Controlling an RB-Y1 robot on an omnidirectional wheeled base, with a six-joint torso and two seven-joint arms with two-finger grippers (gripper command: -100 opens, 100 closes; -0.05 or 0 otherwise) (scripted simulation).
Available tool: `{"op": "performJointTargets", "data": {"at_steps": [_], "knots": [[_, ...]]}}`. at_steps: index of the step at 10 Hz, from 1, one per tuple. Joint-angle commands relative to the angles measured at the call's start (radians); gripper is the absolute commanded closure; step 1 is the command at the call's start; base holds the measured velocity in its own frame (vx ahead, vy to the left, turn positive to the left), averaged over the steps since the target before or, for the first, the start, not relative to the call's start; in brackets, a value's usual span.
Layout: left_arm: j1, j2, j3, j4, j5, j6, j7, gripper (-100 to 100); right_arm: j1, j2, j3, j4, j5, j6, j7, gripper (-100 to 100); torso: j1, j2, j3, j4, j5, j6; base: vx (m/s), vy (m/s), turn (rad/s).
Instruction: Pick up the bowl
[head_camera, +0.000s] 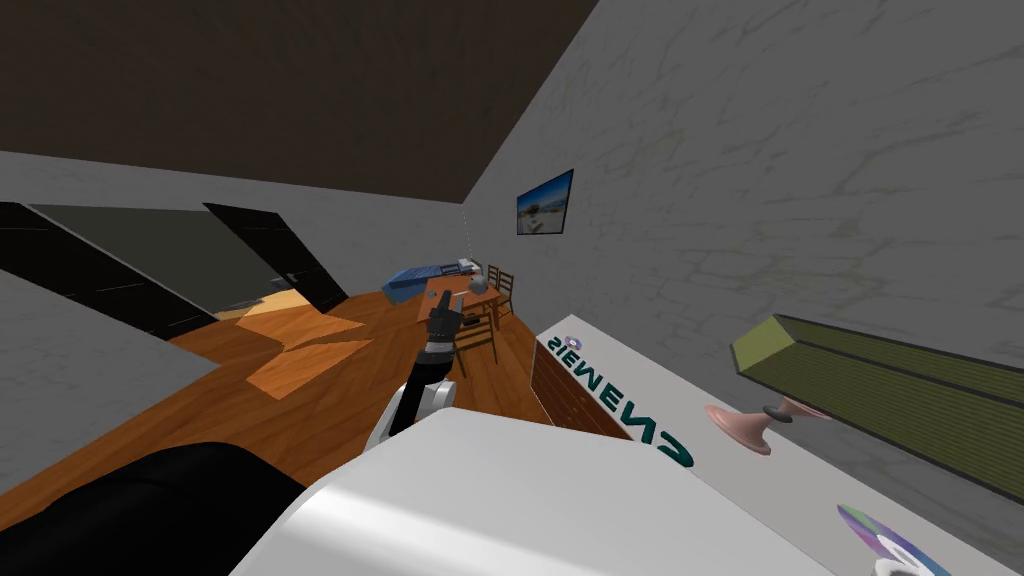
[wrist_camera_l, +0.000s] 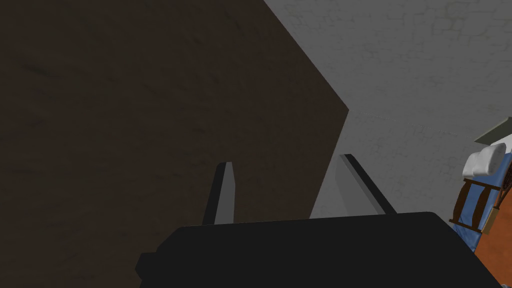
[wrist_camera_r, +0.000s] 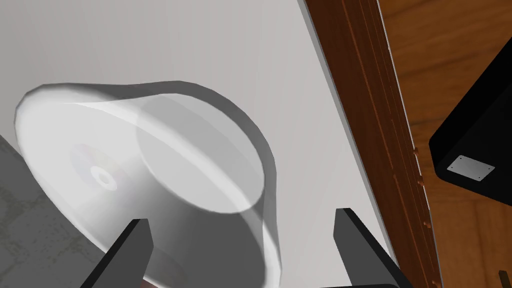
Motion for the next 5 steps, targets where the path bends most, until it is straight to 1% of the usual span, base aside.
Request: {"op": "performJointTargets", "data": {"at_steps": [1,2,3,5], "knots": [[0.0,0.0,0.0,0.0,0.0,0.0,0.0,0,0.0,0.0,0.0,0.0,0.0,0.0,0.0,0,0.0,0.0,0.0,0.0,0.0,0.0,0.019,0.008,-0.007],[0.0,0.0,0.0,0.0,0.0,0.0,0.0,0,-0.044,-0.005,0.036,0.037,-0.002,0.003,-0.024,-100,-0.002,0.005,0.003,0.001,-0.001,0.0,-0.045,0.006,0.136],[0.0,0.0,0.0,0.0,0.0,0.0,0.0,0,-0.065,-0.008,0.054,0.056,-0.004,0.004,-0.036,-100,-0.004,0.01,0.006,0.002,-0.001,-0.001,-0.102,0.015,0.174],[0.0,0.0,0.0,0.0,0.0,0.0,0.0,0,-0.109,-0.013,0.09,0.093,-0.006,0.006,-0.06,-100,-0.004,0.015,0.009,0.004,-0.001,0.0,-0.094,0.006,0.1]]}}
